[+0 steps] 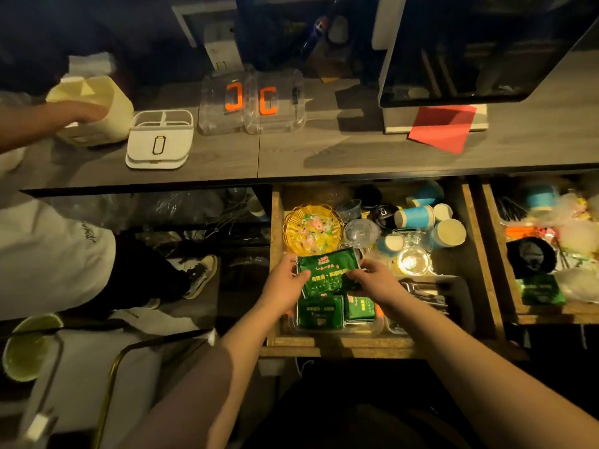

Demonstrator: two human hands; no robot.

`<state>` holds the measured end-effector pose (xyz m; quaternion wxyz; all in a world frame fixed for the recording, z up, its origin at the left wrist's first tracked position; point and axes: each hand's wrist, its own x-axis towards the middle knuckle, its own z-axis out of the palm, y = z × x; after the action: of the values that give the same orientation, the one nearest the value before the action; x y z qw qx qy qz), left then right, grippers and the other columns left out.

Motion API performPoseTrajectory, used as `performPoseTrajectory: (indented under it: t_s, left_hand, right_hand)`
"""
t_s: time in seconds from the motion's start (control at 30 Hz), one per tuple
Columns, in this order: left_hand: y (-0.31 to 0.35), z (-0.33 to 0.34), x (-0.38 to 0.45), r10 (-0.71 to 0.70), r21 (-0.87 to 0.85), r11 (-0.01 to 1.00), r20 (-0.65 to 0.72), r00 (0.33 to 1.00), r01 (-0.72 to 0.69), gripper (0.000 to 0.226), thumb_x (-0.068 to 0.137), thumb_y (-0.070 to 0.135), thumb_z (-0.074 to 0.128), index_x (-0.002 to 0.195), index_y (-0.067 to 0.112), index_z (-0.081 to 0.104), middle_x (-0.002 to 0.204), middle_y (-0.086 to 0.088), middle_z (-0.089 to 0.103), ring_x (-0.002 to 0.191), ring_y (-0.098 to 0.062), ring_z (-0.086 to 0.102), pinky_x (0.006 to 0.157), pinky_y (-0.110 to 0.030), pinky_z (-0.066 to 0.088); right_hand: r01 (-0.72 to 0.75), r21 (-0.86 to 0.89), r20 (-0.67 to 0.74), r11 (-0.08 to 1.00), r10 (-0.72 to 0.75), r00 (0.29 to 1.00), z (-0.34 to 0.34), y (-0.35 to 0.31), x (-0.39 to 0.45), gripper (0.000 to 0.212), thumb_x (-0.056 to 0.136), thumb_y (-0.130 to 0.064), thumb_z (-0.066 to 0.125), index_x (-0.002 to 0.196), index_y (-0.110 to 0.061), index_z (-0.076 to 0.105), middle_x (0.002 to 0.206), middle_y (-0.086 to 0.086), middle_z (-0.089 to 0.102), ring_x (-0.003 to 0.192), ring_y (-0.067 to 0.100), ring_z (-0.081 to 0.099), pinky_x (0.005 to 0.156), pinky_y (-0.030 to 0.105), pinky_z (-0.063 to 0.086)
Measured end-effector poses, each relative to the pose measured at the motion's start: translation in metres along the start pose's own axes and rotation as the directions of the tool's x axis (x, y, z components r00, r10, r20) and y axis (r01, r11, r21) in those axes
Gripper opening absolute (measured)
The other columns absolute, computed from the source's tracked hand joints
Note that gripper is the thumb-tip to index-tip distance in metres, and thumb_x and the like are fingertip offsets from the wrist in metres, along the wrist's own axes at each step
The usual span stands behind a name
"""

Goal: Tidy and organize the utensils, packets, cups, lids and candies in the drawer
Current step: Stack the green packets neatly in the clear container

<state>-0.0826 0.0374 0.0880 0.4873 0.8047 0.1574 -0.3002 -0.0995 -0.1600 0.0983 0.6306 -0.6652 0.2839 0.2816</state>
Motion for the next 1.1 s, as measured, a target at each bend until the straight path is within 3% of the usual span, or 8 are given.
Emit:
performPoseTrajectory:
  t_s: [0.1, 0.2, 0.27, 0.37, 0.6, 0.77, 0.93, 1.1]
  left_hand:
    - [-0.025, 0.010, 0.010, -0.038, 0.134, 0.990, -0.036, 0.999, 0.042, 0.035, 0.099, 0.015, 0.060, 0.132, 0.021, 0.051, 0.127, 0.000, 0.063, 0.105, -0.018, 0.064, 0.092, -0.036, 0.052]
    - [-0.043, 0.020, 0.026, -0.087, 0.221, 0.970, -0.089, 0.992, 0.105, 0.047, 0.098, 0.017, 0.061, 0.143, 0.015, 0.048, 0.141, -0.004, 0.057, 0.123, -0.024, 0.059, 0.097, -0.034, 0.051]
    - [-0.053, 0.028, 0.040, -0.116, 0.250, 0.957, -0.135, 0.984, 0.147, 0.050, 0.098, 0.020, 0.062, 0.145, 0.017, 0.048, 0.142, -0.007, 0.056, 0.122, -0.027, 0.061, 0.100, -0.036, 0.050]
    - [-0.060, 0.038, 0.057, -0.096, 0.321, 0.933, -0.213, 0.972, 0.163, 0.047, 0.097, 0.023, 0.063, 0.143, 0.018, 0.052, 0.136, -0.009, 0.061, 0.119, -0.028, 0.061, 0.099, -0.041, 0.052]
    - [-0.066, 0.054, 0.078, 0.006, 0.504, 0.849, -0.308, 0.951, 0.158, 0.032, 0.096, 0.017, 0.060, 0.128, 0.015, 0.061, 0.106, -0.006, 0.070, 0.097, -0.027, 0.066, 0.075, -0.037, 0.058]
    - [-0.072, 0.057, 0.077, 0.081, 0.622, 0.777, -0.250, 0.965, 0.096, 0.034, 0.099, 0.009, 0.052, 0.133, 0.012, 0.048, 0.076, 0.004, 0.050, 0.075, -0.019, 0.051, 0.064, -0.032, 0.044]
    - [-0.080, 0.059, 0.081, 0.147, 0.676, 0.737, -0.187, 0.971, 0.018, 0.025, 0.098, 0.005, 0.053, 0.123, 0.010, 0.051, 0.114, -0.009, 0.056, 0.094, -0.030, 0.065, 0.076, -0.041, 0.053]
    - [-0.089, 0.067, 0.087, 0.263, 0.743, 0.631, 0.067, 0.963, -0.224, 0.021, 0.099, 0.006, 0.051, 0.117, 0.013, 0.059, 0.119, -0.006, 0.060, 0.109, -0.026, 0.059, 0.091, -0.042, 0.050]
  right_hand:
    - [-0.085, -0.192, -0.059, 0.978, 0.075, 0.995, 0.012, 0.031, 0.025, 0.001, 0.093, -0.007, 0.061, 0.092, -0.007, 0.061, 0.105, 0.022, 0.068, 0.090, 0.030, 0.067, 0.082, 0.045, 0.059]
    - [-0.126, -0.352, -0.080, 0.927, 0.105, 0.991, 0.020, 0.054, 0.047, 0.013, 0.093, -0.015, 0.063, 0.101, -0.004, 0.066, 0.096, 0.012, 0.069, 0.079, 0.021, 0.063, 0.072, 0.038, 0.055]
    - [-0.138, -0.410, -0.099, 0.902, 0.106, 0.989, 0.025, 0.064, 0.063, 0.015, 0.093, -0.016, 0.063, 0.101, -0.004, 0.067, 0.096, 0.011, 0.070, 0.083, 0.023, 0.065, 0.078, 0.040, 0.057]
    - [-0.102, -0.504, -0.164, 0.858, 0.021, 0.986, 0.029, 0.070, 0.081, 0.019, 0.094, -0.019, 0.062, 0.100, -0.003, 0.070, 0.096, 0.013, 0.072, 0.090, 0.030, 0.068, 0.085, 0.048, 0.056]
    - [-0.106, -0.700, -0.207, 0.706, -0.058, 0.977, 0.042, 0.078, 0.110, 0.026, 0.095, -0.029, 0.057, 0.083, -0.007, 0.067, 0.077, 0.005, 0.061, 0.077, 0.029, 0.064, 0.063, 0.031, 0.046]
    - [-0.125, -0.749, -0.194, 0.651, -0.036, 0.980, 0.043, 0.082, 0.120, 0.025, 0.094, -0.026, 0.059, 0.075, -0.009, 0.058, 0.074, 0.006, 0.058, 0.072, 0.028, 0.058, 0.064, 0.033, 0.047]
    - [-0.107, -0.766, -0.176, 0.634, -0.047, 0.983, 0.042, 0.085, 0.126, 0.021, 0.093, -0.023, 0.058, 0.082, -0.006, 0.064, 0.078, 0.009, 0.057, 0.083, 0.034, 0.064, 0.068, 0.034, 0.048]
    - [0.011, -0.759, -0.110, 0.651, -0.145, 0.983, 0.035, 0.096, 0.118, 0.015, 0.090, -0.021, 0.062, 0.085, -0.006, 0.064, 0.082, 0.011, 0.065, 0.081, 0.033, 0.064, 0.065, 0.033, 0.047]
